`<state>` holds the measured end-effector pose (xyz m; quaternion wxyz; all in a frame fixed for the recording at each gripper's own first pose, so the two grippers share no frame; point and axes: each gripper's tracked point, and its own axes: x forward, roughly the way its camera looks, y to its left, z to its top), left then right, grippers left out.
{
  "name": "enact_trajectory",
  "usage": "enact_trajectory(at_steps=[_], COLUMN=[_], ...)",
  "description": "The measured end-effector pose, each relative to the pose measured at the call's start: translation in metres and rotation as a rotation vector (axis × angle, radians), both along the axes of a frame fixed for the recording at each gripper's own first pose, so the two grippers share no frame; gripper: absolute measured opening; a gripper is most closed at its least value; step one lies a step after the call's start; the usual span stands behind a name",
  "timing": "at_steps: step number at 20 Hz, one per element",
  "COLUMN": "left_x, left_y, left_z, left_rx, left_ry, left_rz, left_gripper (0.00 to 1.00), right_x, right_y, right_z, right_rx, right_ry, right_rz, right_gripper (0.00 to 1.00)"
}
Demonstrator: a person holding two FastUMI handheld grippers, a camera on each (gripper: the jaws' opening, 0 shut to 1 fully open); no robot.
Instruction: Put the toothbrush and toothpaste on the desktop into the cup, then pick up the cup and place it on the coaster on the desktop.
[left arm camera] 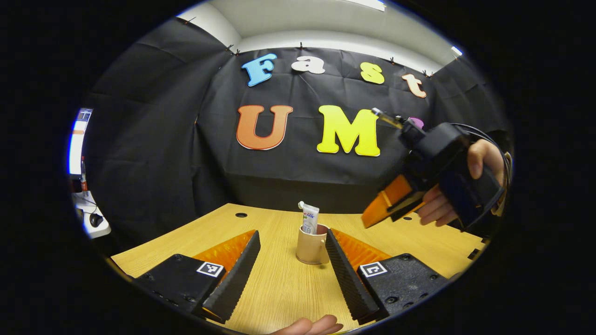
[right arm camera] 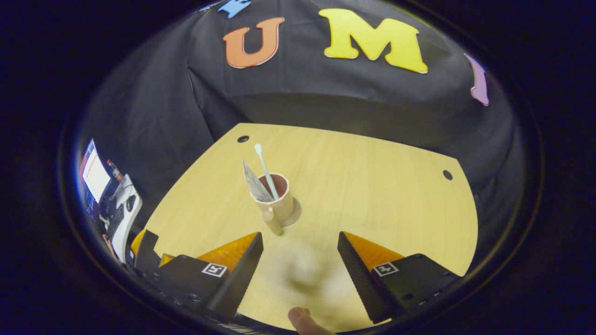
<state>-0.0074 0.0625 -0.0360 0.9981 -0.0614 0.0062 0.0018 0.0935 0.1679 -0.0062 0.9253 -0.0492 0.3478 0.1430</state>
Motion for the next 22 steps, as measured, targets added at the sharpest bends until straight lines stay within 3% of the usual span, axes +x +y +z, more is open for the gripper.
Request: enact_trajectory(at_steps=[6,13,17,22], left_x=[-0.018,-0.032,-0.032,-0.017], left_y=[-0.036,-0.068,-0.084,-0.101], left_z=[0.011,0.042,0.061,0.063], left_rx=[-0.021,-0.002,0.023,0.057], left_ry=[0.026,0.013,-0.003,-0.001], left_rz=[-0.042,-0.064,-0.074,-0.093], left_gripper=[0.9,0.9,0.9,0.9], right_x=[-0.069,-0.139,-0.165,-0.154], right_y=[-0.072,-0.146,-0.157,-0.169], right_z=[0.028,0.066,0.068,0.071], right_rx=[0.025,-0.061,-0.008,-0.018], right_ry=[-0.257,-0.666,-0.752,-0.794], right_rz=[-0.08,-0.181,-0.188,-0.191], right_gripper=[0.96,0.97,0.96,0.96])
